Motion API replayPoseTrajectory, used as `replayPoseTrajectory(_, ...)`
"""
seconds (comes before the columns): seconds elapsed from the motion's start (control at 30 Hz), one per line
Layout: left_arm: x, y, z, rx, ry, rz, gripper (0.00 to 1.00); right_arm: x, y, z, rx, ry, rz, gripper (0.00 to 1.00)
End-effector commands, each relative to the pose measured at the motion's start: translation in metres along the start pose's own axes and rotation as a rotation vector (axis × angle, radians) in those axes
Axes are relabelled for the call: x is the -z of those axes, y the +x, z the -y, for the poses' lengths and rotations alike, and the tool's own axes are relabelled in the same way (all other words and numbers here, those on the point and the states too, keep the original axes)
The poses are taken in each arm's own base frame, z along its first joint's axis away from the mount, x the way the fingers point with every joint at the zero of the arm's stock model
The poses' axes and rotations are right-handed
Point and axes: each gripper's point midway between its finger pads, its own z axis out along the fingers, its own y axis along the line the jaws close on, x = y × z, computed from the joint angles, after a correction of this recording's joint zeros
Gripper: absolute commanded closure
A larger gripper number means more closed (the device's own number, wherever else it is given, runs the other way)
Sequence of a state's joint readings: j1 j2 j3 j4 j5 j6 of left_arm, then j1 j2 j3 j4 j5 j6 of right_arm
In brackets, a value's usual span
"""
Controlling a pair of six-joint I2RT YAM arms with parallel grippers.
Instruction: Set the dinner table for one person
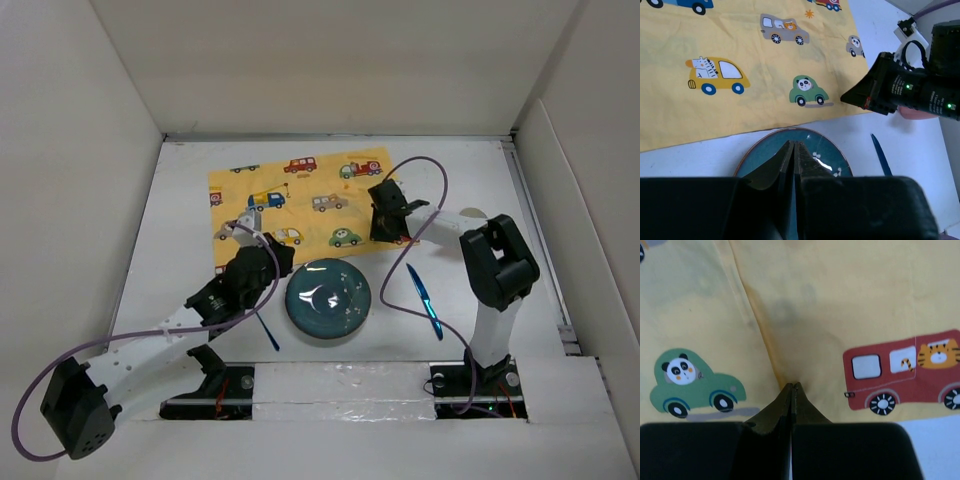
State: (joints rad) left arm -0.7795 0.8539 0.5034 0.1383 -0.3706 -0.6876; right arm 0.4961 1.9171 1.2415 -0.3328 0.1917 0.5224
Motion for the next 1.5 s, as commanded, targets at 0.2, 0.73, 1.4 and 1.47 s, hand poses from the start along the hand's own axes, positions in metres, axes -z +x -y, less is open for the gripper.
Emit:
replayPoseTrajectory(0.2,-0.002,0.007,-0.004,-0.001,0.012,0.015,0.88,0.024,0.09,0.007,-0.021,0.055,-0.103,1.0)
replayPoseTrajectory(0.73,-0.014,-0.017,0.018,-0.001,0.039,0.065,0.68,0.02,-0.065,0.06,-0.141,0.201,0.094,0.46)
replayPoseTrajectory(1.4,0.006,-0.022,0.019,-0.059,0.137,0.115,0.67,0.019,0.018,0.099,-0.098,0.219,-0.269,0.58)
replayPoseTrajectory(1.47,0.01,-0.025,0.018,-0.055,0.143,0.13,0.67,0.018,0.024,0.101,-0.081,0.232,-0.307,0.6)
